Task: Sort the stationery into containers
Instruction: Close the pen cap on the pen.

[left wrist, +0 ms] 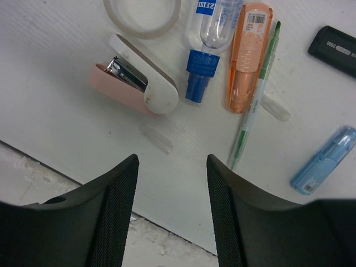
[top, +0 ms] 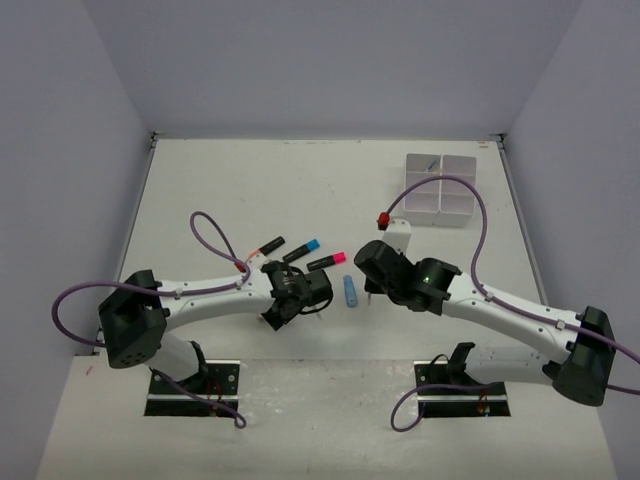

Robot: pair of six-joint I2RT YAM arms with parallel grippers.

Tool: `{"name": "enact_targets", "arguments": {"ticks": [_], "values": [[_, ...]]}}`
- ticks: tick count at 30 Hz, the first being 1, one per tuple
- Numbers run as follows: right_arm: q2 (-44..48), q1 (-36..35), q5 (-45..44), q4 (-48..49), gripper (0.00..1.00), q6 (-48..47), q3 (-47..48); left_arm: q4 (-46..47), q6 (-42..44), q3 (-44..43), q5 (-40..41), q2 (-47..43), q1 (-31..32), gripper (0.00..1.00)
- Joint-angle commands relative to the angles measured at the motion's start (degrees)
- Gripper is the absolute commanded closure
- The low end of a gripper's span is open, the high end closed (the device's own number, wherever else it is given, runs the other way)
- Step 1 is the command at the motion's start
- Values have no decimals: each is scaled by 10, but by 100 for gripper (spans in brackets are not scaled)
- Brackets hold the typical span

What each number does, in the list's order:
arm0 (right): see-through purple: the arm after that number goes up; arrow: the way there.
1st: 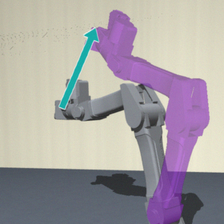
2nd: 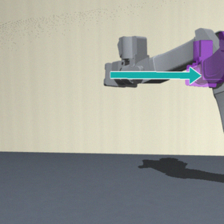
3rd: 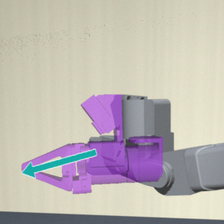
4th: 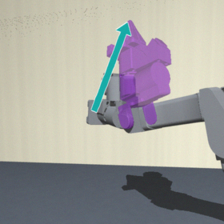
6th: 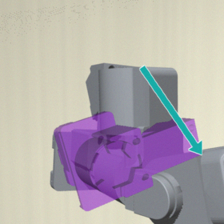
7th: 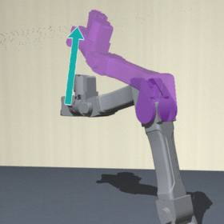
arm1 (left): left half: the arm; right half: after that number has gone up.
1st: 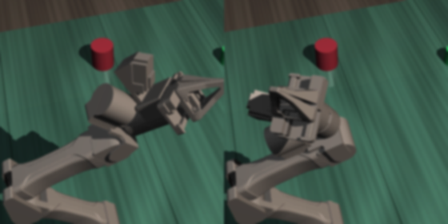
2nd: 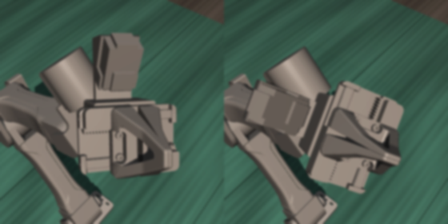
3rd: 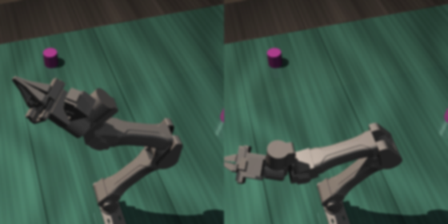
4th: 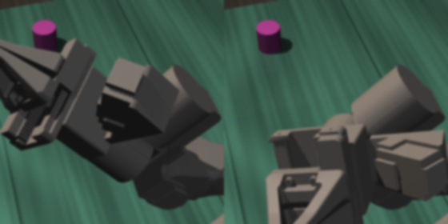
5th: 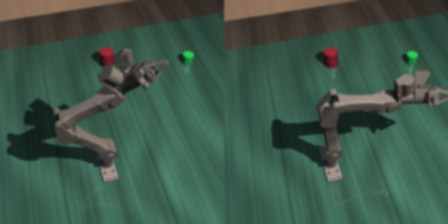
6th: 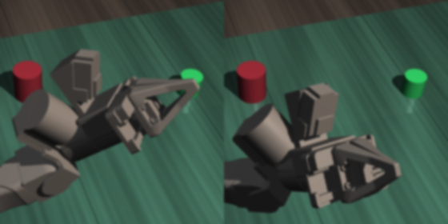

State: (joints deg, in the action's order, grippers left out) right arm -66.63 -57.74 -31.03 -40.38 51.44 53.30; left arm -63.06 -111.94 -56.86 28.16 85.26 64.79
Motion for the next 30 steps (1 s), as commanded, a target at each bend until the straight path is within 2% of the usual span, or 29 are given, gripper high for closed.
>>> {"name": "enact_targets", "arguments": {"ticks": [1,12,23,26,28,30], "values": [[7,0,-31,15,100,-2,-10,34,-111,7,-9,29,-10,48],[-3,0,-21,35,100,-16,-14,39,-117,29,-17,55,-10,52],[-29,-1,-7,46,100,-26,-7,106,-96,70,-29,63,-10,53],[-33,0,-3,48,100,-28,-3,113,-91,68,-33,70,-10,56],[-33,-1,-1,49,100,-29,-3,114,-91,66,-39,76,-10,63],[-32,-1,-1,48,100,-29,-3,116,-87,66,-46,79,-10,64]]}}
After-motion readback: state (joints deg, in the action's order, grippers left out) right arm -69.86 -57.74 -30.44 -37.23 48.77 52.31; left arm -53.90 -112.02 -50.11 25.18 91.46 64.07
